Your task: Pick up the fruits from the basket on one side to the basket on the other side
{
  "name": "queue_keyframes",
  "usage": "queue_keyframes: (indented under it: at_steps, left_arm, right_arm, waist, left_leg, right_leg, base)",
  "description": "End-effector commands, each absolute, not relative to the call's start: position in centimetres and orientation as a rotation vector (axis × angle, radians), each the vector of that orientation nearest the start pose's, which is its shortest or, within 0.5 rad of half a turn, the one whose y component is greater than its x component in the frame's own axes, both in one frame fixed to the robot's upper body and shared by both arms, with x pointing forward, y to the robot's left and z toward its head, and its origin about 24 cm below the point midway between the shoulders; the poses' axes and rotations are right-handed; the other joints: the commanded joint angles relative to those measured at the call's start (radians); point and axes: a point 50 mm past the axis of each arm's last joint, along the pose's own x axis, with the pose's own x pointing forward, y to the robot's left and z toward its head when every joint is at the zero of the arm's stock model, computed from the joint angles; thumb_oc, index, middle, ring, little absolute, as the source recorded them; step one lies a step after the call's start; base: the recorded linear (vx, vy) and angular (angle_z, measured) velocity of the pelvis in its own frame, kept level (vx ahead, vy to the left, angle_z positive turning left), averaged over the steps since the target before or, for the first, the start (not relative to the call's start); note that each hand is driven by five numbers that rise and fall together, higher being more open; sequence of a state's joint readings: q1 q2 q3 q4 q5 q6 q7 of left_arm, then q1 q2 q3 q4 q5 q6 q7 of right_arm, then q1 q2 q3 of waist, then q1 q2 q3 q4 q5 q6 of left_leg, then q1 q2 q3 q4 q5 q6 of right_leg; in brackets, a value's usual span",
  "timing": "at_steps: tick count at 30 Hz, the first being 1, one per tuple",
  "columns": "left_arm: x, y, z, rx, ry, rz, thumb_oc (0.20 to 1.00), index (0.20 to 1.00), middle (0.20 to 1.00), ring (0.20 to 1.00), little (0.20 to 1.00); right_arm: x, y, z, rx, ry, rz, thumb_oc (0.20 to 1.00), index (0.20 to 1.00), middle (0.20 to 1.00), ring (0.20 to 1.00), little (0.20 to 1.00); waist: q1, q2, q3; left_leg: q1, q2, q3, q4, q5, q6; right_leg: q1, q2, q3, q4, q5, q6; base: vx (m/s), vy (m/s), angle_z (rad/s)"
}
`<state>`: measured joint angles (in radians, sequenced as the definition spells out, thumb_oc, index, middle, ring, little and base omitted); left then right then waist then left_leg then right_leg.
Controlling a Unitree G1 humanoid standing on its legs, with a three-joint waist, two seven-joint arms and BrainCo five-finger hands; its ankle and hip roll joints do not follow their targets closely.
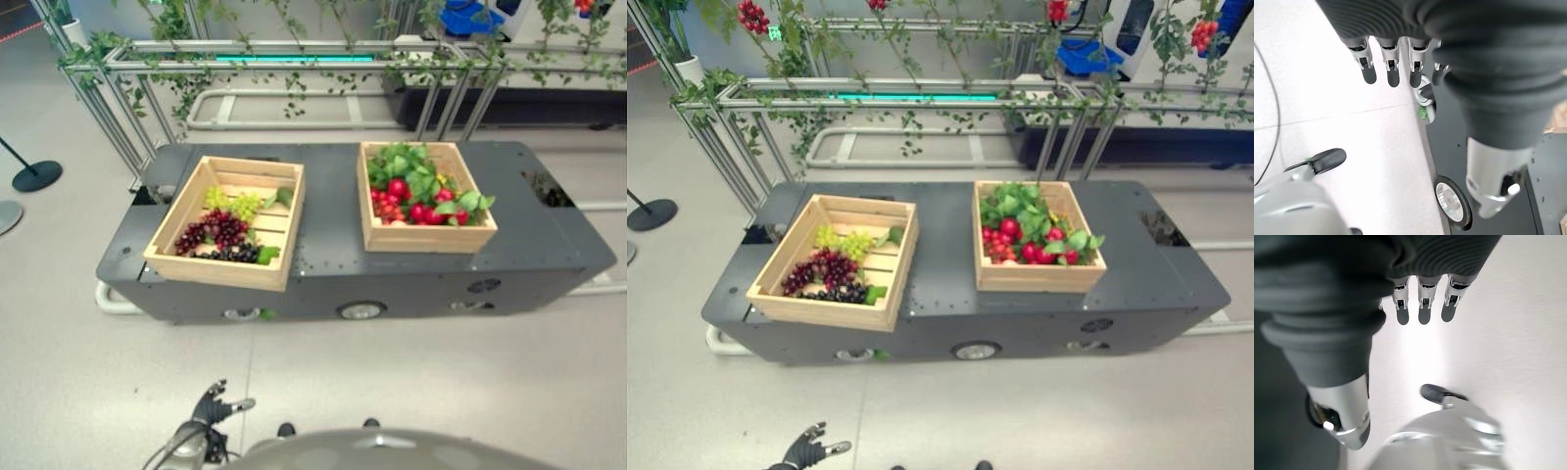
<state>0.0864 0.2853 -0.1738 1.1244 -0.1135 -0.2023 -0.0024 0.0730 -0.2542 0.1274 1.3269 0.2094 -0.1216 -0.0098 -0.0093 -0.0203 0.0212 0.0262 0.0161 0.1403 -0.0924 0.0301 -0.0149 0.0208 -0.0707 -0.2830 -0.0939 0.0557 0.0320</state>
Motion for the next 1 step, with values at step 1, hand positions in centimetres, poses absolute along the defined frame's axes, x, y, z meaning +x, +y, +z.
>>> queue_keyframes:
  at_steps: [1]
  left_arm:
    - [11.10,24.07,-14.77,0.243,0.988,0.056,1.000,1.000,1.000,1.000,1.000]
  right_arm:
    - [8.54,-24.74,-15.95,-0.133,1.179,-0.237,1.000,1.000,1.000,1.000,1.000]
  waist:
    - [0.021,-0.026,0.007]
  left_leg:
    - [0.022,-0.001,0.002,0.006,-0.057,-0.022]
  right_leg:
    - [0.039,-0.004,0.031,0.015,-0.088,0.078]
  base:
    - [0.00,0.000,0.00]
